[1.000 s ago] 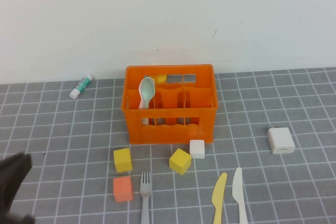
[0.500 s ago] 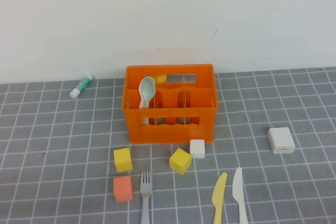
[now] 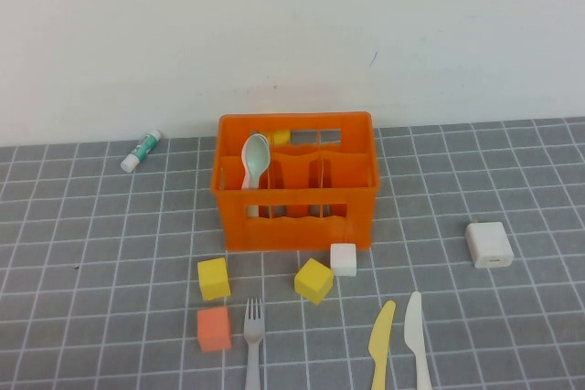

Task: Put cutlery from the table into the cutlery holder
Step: Pick up the knife

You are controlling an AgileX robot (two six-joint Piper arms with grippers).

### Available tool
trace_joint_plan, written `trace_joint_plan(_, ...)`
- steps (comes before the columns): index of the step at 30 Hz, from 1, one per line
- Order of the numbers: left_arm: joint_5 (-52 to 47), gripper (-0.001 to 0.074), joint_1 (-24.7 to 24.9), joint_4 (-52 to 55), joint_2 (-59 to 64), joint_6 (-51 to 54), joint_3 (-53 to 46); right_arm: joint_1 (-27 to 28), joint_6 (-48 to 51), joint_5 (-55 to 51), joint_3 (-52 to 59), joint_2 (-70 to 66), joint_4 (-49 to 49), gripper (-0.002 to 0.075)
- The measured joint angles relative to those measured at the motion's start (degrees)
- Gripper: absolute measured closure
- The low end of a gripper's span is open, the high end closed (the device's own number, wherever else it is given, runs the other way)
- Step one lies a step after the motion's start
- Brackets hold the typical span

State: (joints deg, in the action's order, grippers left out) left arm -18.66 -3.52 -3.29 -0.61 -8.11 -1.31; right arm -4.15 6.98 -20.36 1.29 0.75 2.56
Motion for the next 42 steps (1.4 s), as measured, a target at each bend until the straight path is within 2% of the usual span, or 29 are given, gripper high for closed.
trace_joint_plan(42, -0.2, 0.0736, -0.1, -0.1, 0.0, 1.7, 0.0, 0.0, 0.0, 0.0, 0.0, 0.0, 0.0, 0.0510)
